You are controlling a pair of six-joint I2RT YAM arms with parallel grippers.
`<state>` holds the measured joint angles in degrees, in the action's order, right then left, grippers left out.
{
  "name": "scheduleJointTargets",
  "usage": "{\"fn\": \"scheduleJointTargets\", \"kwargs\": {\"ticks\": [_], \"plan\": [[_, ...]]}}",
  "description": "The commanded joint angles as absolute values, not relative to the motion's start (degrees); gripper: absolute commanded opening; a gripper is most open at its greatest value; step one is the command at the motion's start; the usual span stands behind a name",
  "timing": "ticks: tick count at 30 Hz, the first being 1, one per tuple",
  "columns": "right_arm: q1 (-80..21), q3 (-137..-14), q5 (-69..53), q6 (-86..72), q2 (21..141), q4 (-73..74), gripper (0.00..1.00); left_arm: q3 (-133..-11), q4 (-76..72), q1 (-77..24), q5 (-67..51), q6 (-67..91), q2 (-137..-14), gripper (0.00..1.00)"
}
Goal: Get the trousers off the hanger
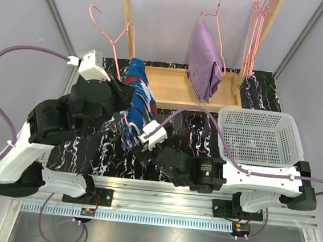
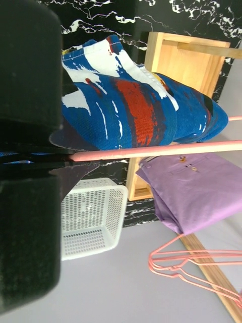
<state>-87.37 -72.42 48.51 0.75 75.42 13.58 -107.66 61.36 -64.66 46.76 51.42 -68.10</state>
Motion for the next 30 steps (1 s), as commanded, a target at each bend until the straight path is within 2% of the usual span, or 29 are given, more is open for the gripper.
{"fn": "scheduleJointTargets", "kwargs": {"ticks": [1, 3, 8, 18, 24, 30], "plan": [[-87.6, -69.8, 44.1, -5.7, 75.5, 11.6, 0.94, -111.1, 50.4, -65.0, 53.3, 53.4, -65.6, 0.00], [-87.6, -68.7, 42.1, -6.2, 75.9, 10.6, 0.99, -111.4, 50.1, -64.9, 54.1, 53.0, -65.5, 0.00], [-87.6, -67.7, 41.9, -6.1, 76.6, 8.6, 1.00, -113.1, 49.7, -64.9, 55.5, 52.2, -65.9, 0.00], [-87.5, -68.1, 56.2, -1.5, 82.0, 4.0, 0.99, -111.3, 46.7, -64.9, 54.1, 54.0, -63.9, 0.00], [-86.4, -64.0, 58.8, 3.2, 80.7, -5.4, 0.99, -110.7, 45.9, -65.0, 52.7, 54.7, -63.5, 0.00], [-86.1, -61.3, 59.7, 17.4, 79.0, -20.5, 0.95, -109.6, 45.6, -64.9, 50.7, 55.5, -63.6, 0.00]]}}
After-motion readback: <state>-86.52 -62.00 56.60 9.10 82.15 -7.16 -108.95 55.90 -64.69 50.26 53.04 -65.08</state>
